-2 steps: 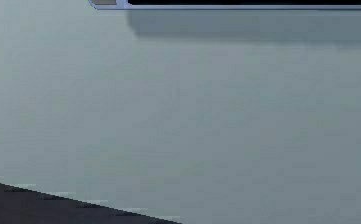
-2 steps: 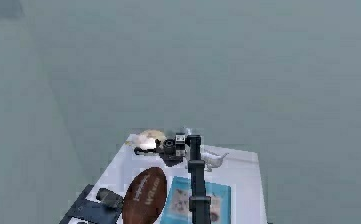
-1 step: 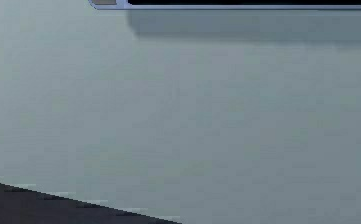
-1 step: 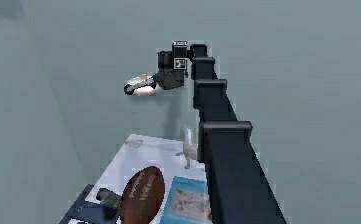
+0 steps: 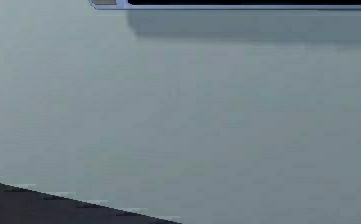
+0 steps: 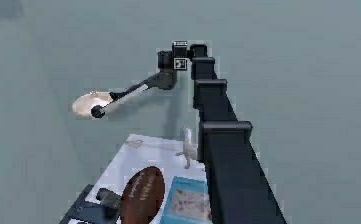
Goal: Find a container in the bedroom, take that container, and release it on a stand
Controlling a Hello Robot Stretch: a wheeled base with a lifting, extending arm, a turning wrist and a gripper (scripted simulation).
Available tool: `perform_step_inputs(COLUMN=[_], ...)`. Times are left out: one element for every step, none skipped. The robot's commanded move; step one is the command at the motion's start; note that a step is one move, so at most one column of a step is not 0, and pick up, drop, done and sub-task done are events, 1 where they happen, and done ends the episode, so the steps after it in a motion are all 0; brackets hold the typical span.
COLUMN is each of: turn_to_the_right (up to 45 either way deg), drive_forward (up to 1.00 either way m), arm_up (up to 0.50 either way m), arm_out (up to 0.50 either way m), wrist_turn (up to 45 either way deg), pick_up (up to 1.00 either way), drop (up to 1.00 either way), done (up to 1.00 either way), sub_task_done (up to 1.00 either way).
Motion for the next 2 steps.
perform_step_inputs(turn_to_the_right=[0.0,0.0], drive_forward=[0.00,0.00], arm_up=[0.00,0.00], arm_out=[0.00,0.00], wrist_turn=[-45.0,-6.0], pick_up=[0.00,0.00], drop=[0.00,0.00], done=[0.00,0.00], sub_task_done=[0.00,0.00])
